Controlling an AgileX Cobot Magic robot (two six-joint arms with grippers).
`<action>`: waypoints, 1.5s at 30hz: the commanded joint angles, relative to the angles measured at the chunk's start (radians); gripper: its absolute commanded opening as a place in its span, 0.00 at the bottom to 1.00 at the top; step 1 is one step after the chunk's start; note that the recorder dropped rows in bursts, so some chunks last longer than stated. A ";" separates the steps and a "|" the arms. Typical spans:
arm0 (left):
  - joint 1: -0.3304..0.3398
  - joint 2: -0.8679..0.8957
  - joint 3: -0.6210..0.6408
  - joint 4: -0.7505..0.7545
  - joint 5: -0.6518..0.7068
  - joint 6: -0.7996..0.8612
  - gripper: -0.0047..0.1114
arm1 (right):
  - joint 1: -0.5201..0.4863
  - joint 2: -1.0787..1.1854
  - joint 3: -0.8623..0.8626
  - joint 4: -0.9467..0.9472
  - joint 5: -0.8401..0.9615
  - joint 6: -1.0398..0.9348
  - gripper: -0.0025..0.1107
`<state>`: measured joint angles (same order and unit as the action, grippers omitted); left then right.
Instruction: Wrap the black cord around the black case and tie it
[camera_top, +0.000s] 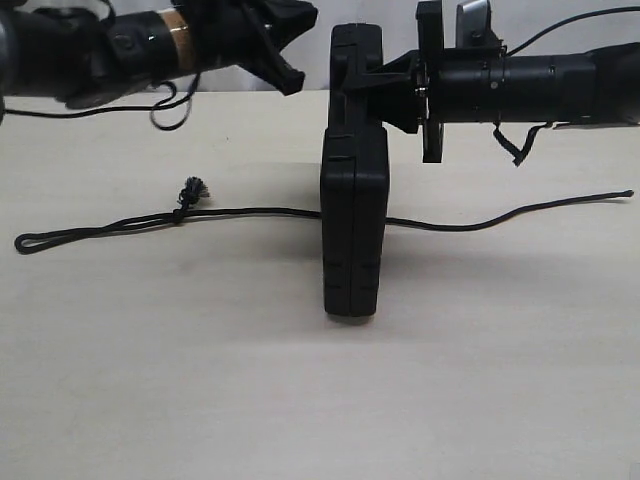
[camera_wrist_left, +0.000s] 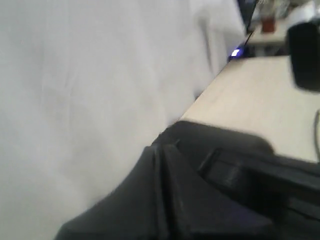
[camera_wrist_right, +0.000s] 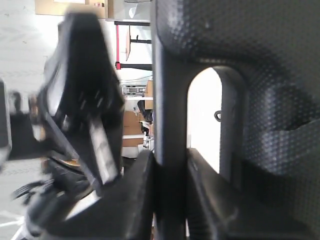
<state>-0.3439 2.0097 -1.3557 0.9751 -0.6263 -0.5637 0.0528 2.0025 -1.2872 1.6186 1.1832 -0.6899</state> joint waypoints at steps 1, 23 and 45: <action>-0.070 -0.003 -0.130 0.133 0.249 -0.098 0.04 | -0.006 -0.019 0.001 -0.020 0.038 -0.023 0.06; -0.070 0.112 -0.265 0.757 0.119 -0.424 0.04 | -0.006 -0.019 -0.001 -0.088 0.038 -0.060 0.06; -0.070 0.171 -0.263 0.769 0.090 -0.512 0.04 | -0.062 -0.028 -0.063 -0.080 0.038 -0.116 0.37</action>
<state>-0.4130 2.1302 -1.6451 1.6683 -0.5439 -1.0657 0.0118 1.9880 -1.3302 1.5571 1.2093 -0.8029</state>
